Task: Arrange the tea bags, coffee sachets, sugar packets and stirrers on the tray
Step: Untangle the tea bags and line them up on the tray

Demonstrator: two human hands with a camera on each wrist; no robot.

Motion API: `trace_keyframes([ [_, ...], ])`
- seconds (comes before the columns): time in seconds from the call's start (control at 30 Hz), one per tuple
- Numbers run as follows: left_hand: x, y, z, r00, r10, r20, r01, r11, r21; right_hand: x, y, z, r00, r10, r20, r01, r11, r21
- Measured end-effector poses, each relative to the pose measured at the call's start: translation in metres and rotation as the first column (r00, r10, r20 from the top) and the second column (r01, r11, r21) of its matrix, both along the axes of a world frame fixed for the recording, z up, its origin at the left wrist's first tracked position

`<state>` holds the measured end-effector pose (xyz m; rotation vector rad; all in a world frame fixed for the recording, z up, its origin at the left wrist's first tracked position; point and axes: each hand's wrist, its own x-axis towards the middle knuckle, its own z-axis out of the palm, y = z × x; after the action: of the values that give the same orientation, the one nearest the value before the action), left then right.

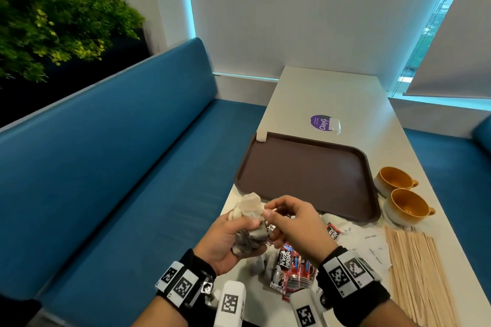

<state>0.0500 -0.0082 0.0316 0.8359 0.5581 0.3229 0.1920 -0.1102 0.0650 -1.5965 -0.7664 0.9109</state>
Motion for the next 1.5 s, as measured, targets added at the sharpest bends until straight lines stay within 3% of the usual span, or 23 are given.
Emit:
trace_keyframes([
  [0.1, 0.001, -0.003, -0.001, 0.998, -0.056, 0.043, 0.056, 0.998, -0.011, 0.001, 0.006, -0.002, 0.998, -0.064, -0.012, 0.064, 0.998, 0.016],
  [0.27, 0.001, -0.003, -0.005, 0.988, -0.134, 0.075, 0.136, 0.991, -0.013, 0.007, 0.009, -0.006, 0.999, -0.001, 0.037, 0.0, 1.0, 0.028],
  [0.5, 0.0, 0.013, -0.022, 0.999, -0.049, 0.007, 0.049, 0.999, -0.005, 0.029, 0.02, -0.007, 0.994, -0.044, -0.099, 0.042, 0.999, -0.021],
  [0.6, 0.002, 0.022, -0.034, 0.994, 0.079, -0.078, -0.082, 0.996, -0.033, 0.045, 0.033, -0.007, 0.993, -0.05, -0.104, 0.047, 0.998, -0.033],
  [0.8, -0.001, 0.042, -0.06, 0.951, 0.246, -0.189, -0.265, 0.96, -0.084, 0.109, 0.092, -0.005, 0.992, -0.1, 0.079, 0.105, 0.992, -0.063],
  [0.93, 0.002, 0.051, -0.063, 0.941, 0.255, -0.222, -0.272, 0.961, -0.051, 0.164, 0.148, -0.021, 0.941, -0.119, 0.318, 0.159, 0.982, -0.103],
  [1.03, 0.006, 0.055, -0.065, 0.946, 0.195, -0.26, -0.206, 0.979, -0.015, 0.192, 0.184, -0.037, 0.874, -0.02, 0.485, 0.136, 0.969, -0.206],
  [1.1, 0.008, 0.055, -0.067, 0.947, 0.131, -0.294, -0.144, 0.989, -0.022, 0.203, 0.206, -0.048, 0.895, 0.066, 0.441, 0.071, 0.956, -0.286],
  [1.27, 0.009, 0.06, -0.069, 0.953, 0.097, -0.287, -0.114, 0.992, -0.044, 0.21, 0.247, -0.067, 0.959, 0.23, 0.166, -0.148, 0.905, -0.399],
  [1.4, 0.006, 0.066, -0.069, 0.951, 0.125, -0.283, -0.13, 0.991, -0.001, 0.219, 0.276, -0.08, 0.981, 0.108, 0.163, -0.042, 0.93, -0.365],
  [1.5, 0.005, 0.066, -0.067, 0.973, 0.104, -0.206, -0.125, 0.988, -0.088, 0.226, 0.291, -0.085, 0.983, -0.004, 0.185, 0.061, 0.949, -0.308],
])
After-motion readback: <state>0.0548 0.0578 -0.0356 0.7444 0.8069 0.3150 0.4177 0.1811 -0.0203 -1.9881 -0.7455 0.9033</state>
